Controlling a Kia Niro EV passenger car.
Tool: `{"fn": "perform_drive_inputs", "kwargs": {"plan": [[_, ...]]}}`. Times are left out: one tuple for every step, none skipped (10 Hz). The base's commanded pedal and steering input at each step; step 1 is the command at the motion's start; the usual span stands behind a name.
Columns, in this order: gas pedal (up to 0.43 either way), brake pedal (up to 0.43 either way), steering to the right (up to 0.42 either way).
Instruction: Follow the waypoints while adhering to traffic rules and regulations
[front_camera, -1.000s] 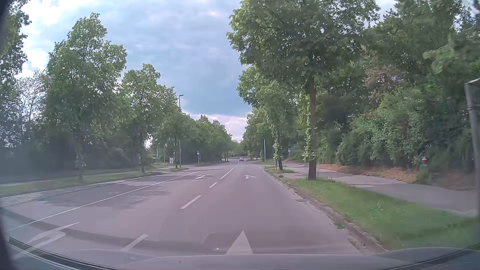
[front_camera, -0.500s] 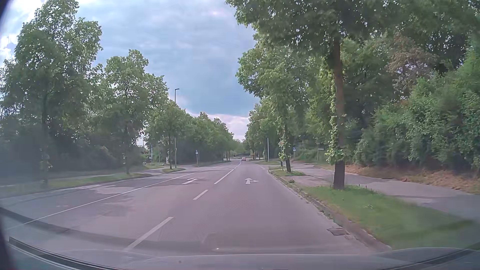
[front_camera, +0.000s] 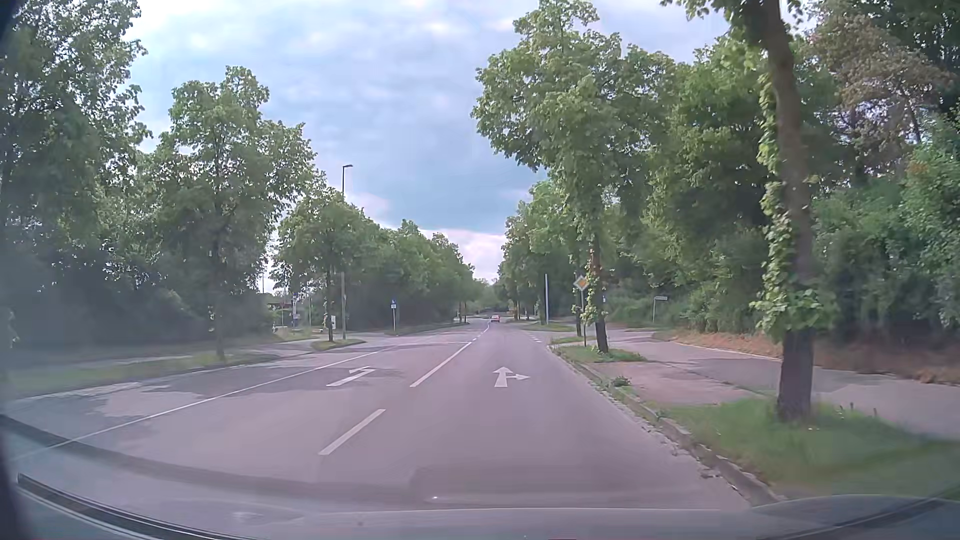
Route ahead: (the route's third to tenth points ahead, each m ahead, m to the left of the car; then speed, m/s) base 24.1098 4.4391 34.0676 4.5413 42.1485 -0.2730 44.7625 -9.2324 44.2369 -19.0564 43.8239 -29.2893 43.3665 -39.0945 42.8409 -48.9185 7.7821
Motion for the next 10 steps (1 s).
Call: {"fn": "perform_drive_inputs", "kwargs": {"plan": [[0.000, 0.122, -0.014], [0.000, 0.122, -0.011], [0.000, 0.128, -0.010], [0.000, 0.128, -0.011], [0.000, 0.140, -0.011], [0.000, 0.159, -0.011], [0.000, 0.177, -0.011], [0.000, 0.165, -0.011], [0.000, 0.159, -0.010], [0.000, 0.140, -0.008]]}}
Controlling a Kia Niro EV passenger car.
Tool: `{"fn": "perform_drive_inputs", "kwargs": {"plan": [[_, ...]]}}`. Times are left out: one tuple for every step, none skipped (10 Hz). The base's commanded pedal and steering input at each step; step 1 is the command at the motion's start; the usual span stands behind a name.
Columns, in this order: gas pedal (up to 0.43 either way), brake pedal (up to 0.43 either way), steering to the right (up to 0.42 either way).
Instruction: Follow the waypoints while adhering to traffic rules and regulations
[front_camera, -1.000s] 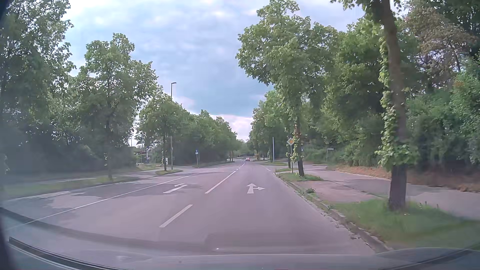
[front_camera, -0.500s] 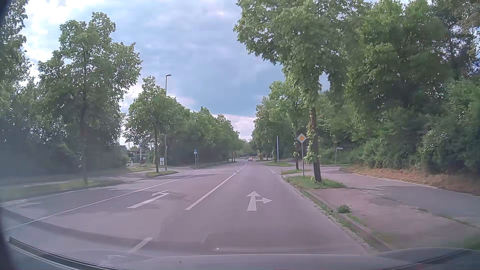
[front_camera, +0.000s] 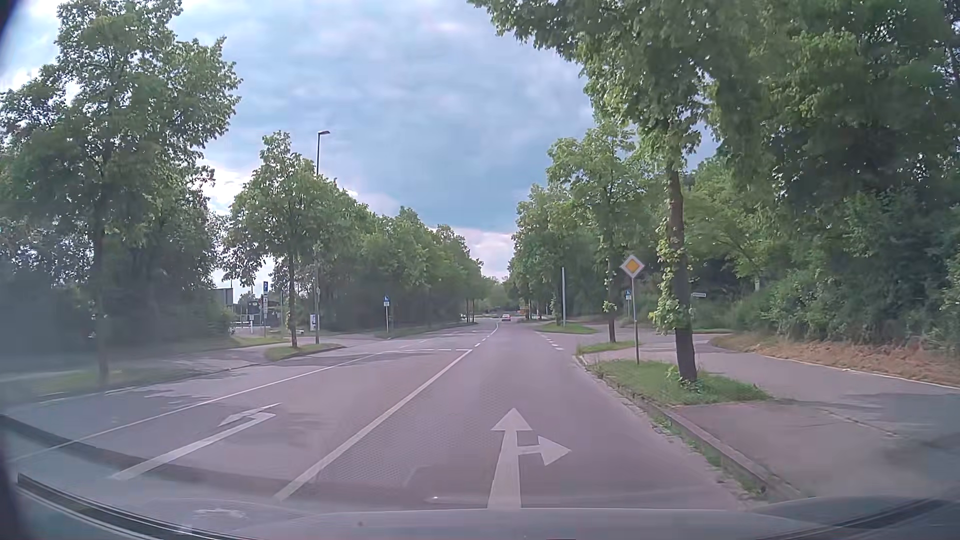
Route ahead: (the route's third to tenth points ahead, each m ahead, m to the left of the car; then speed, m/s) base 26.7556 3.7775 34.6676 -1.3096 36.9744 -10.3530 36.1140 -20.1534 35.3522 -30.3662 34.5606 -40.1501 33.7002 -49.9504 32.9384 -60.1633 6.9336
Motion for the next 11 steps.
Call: {"fn": "perform_drive_inputs", "kwargs": {"plan": [[0.000, 0.116, -0.002], [0.000, 0.110, 0.000], [0.000, 0.110, 0.001], [0.000, 0.098, 0.002], [0.000, 0.098, 0.002], [0.000, 0.098, 0.002], [0.000, 0.098, 0.002], [0.000, 0.043, 0.003], [0.000, 0.018, 0.006], [0.000, 0.018, 0.007], [0.000, 0.018, 0.007]]}}
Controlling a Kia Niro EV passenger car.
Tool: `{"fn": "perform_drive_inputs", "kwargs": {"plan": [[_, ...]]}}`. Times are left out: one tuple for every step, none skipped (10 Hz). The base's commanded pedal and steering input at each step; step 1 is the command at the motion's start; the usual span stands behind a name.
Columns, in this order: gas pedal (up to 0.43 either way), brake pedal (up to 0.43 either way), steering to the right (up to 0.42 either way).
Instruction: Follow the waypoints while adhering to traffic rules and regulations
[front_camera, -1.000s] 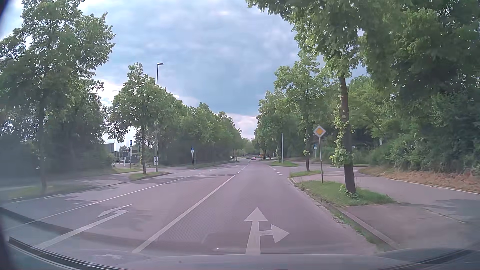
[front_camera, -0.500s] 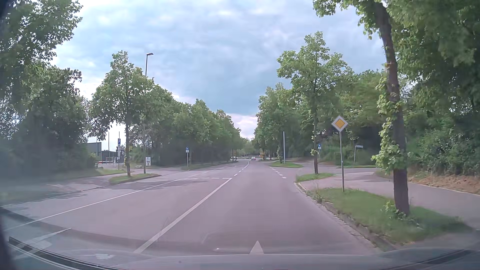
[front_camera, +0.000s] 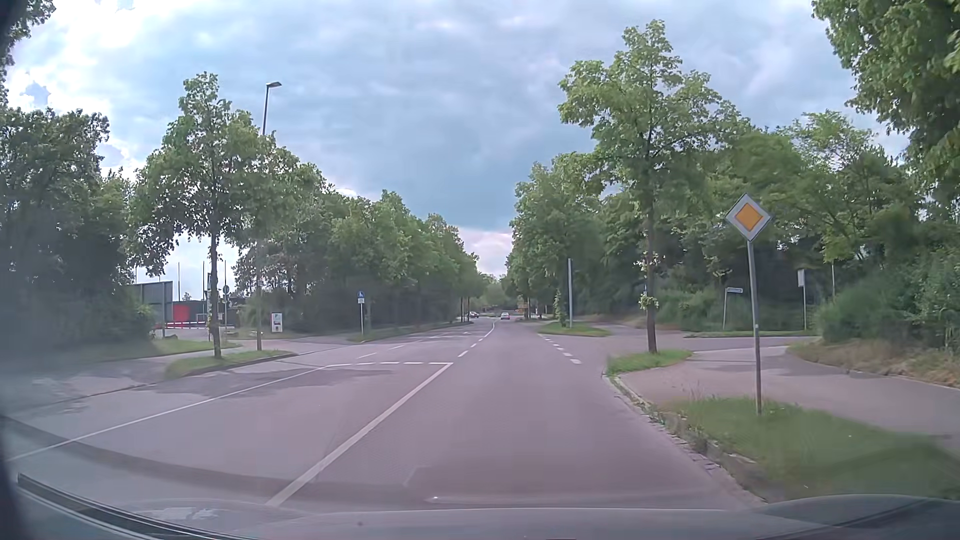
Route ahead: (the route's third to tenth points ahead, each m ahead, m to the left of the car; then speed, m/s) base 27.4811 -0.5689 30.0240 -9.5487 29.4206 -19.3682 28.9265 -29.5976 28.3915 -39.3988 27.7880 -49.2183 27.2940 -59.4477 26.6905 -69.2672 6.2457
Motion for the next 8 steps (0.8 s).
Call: {"fn": "perform_drive_inputs", "kwargs": {"plan": [[0.000, 0.018, 0.005], [0.000, 0.018, 0.004], [0.000, 0.018, 0.004], [0.000, 0.018, 0.001], [0.000, 0.018, -0.001], [0.000, 0.018, 0.000], [0.000, 0.018, 0.001], [0.000, 0.018, 0.002]]}}
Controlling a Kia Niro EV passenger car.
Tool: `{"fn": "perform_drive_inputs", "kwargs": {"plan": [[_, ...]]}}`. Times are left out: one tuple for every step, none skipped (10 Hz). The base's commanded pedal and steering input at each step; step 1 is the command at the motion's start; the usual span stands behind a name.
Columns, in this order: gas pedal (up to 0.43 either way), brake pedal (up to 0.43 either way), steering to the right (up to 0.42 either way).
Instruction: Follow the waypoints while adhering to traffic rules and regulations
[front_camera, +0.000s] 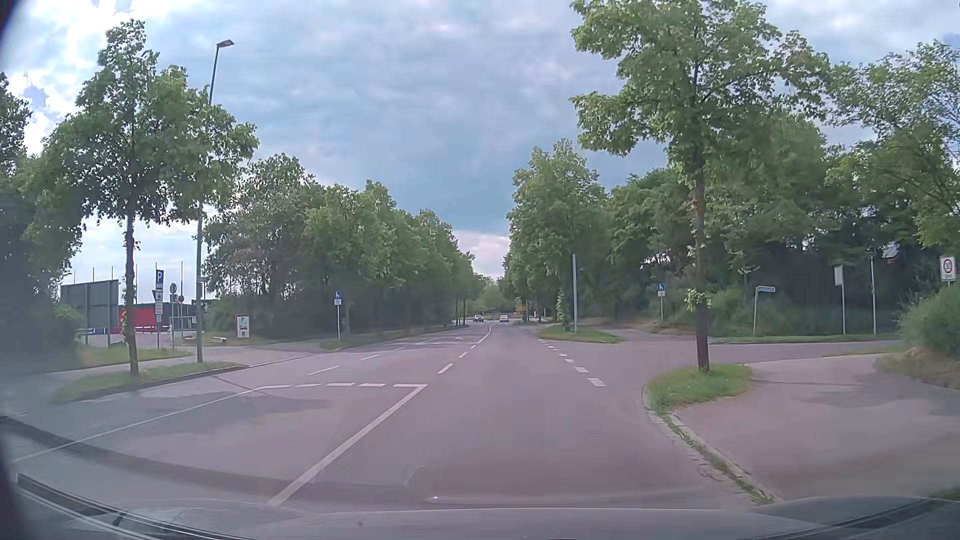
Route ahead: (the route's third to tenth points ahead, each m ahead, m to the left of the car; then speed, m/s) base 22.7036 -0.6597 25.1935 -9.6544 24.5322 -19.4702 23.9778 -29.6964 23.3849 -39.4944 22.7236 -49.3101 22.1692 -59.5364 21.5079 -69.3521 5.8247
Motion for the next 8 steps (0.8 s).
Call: {"fn": "perform_drive_inputs", "kwargs": {"plan": [[0.000, 0.018, 0.005], [0.000, 0.018, 0.006], [0.000, 0.018, 0.007], [0.000, 0.018, 0.008], [0.000, 0.018, 0.013], [0.000, 0.018, 0.019], [0.000, 0.018, 0.022], [0.000, 0.018, 0.022]]}}
